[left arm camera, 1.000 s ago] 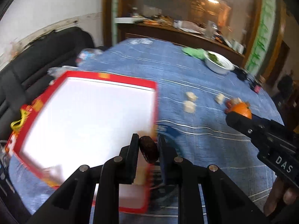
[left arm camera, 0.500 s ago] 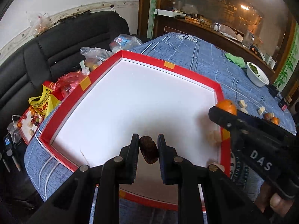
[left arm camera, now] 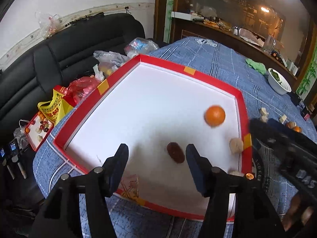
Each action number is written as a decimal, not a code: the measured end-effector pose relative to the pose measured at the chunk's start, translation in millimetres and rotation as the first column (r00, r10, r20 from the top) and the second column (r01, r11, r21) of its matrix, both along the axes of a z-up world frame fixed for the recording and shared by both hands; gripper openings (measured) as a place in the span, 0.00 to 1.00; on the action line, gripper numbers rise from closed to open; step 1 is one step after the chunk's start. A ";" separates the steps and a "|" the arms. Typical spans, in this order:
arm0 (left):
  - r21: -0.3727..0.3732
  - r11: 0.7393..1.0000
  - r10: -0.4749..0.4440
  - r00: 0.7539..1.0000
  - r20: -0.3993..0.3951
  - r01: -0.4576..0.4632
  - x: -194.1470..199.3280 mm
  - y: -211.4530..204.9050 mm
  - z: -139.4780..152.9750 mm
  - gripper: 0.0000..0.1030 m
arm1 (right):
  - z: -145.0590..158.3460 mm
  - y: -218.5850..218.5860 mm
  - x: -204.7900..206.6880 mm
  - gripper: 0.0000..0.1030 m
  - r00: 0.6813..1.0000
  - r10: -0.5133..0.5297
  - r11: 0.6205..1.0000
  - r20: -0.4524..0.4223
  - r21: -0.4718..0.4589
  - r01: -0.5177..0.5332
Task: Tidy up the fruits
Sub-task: 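Carry the orange and red date into the tray and open both grippers, then grasp the brown cake cube with the left gripper while the right grasps a red date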
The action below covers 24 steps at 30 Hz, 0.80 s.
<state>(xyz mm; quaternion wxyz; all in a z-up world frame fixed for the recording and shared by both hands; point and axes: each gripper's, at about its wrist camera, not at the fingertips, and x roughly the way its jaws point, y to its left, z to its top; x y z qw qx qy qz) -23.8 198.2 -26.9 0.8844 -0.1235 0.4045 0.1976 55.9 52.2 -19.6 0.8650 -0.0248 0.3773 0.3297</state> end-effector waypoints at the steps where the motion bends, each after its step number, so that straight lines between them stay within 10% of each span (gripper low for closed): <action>1: -0.005 1.000 0.002 1.000 0.008 -0.002 -2.2 -0.4 0.5 0.58 | 1.0 -7.1 -2.9 0.59 1.000 -0.007 1.000 0.004 0.005 0.007; 15: -0.008 0.971 -0.236 0.969 0.068 0.238 26.9 -91.1 17.7 0.58 | -17.0 -187.2 4.0 0.60 0.933 -0.358 0.934 -0.035 -0.023 0.357; 24: -0.007 0.946 -0.323 0.946 0.010 0.323 83.9 -145.5 5.2 0.58 | -35.5 -195.2 55.4 0.58 0.922 -0.380 0.924 -0.078 -0.069 0.375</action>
